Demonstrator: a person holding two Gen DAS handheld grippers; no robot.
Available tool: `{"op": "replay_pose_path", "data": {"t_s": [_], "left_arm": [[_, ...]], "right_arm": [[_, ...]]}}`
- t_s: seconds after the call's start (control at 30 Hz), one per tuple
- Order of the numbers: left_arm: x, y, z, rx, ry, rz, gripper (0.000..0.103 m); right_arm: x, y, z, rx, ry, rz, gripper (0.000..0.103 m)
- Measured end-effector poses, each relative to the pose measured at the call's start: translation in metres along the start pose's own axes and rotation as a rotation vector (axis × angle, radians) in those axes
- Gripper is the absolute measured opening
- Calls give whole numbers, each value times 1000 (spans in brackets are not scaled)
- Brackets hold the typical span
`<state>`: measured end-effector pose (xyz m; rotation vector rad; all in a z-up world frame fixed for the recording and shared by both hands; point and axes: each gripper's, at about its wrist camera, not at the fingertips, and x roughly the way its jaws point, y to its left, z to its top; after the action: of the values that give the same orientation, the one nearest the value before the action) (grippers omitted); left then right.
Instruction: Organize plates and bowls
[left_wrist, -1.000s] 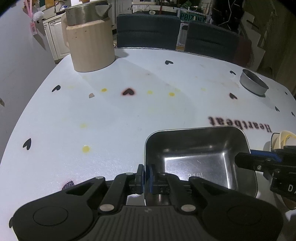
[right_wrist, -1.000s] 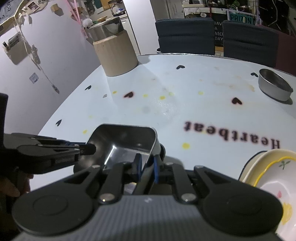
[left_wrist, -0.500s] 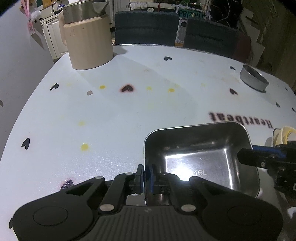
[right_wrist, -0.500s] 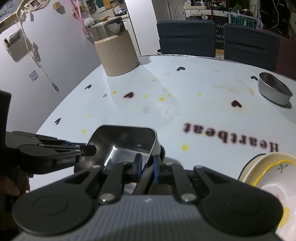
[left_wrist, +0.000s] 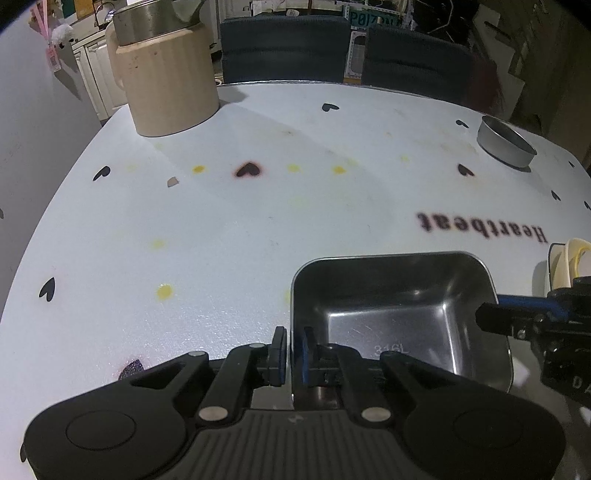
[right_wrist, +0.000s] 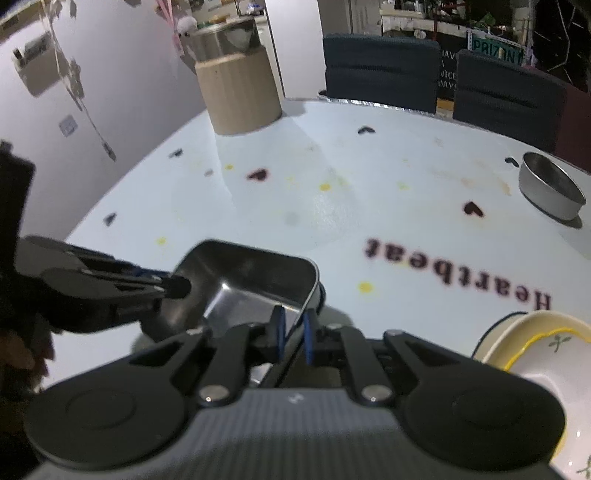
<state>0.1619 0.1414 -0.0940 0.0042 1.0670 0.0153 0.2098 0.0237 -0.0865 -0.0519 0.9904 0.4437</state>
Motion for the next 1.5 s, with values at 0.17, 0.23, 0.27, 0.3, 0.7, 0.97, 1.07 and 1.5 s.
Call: {"op": "replay_pose_path", "data": {"t_s": [0.17, 0.23, 0.27, 0.3, 0.7, 0.97, 1.07, 1.5], "left_arm": [[0, 2, 0, -11, 3, -10, 14], [0, 2, 0, -7, 3, -9, 14], [1, 2, 0, -7, 2, -8, 14], [1, 1, 0, -7, 3, -9, 14], [1, 5, 1, -22, 3, -10, 19], [3, 8, 4, -28, -3, -4, 22], [4, 8, 4, -28, -3, -4, 23], [-13, 2, 4, -36, -38, -21, 42]], "right_arm": [[6, 1, -2, -29, 38, -39, 13], [8, 1, -4, -37, 47, -55, 13], [8, 1, -4, -40, 50, -61, 18], [9, 0, -4, -44, 53, -70, 24], [18, -24, -3, 81, 87, 47, 13], [22, -31, -1, 131, 73, 84, 12], [21, -34, -2, 148, 77, 99, 12], [13, -31, -3, 144, 41, 91, 16]]}}
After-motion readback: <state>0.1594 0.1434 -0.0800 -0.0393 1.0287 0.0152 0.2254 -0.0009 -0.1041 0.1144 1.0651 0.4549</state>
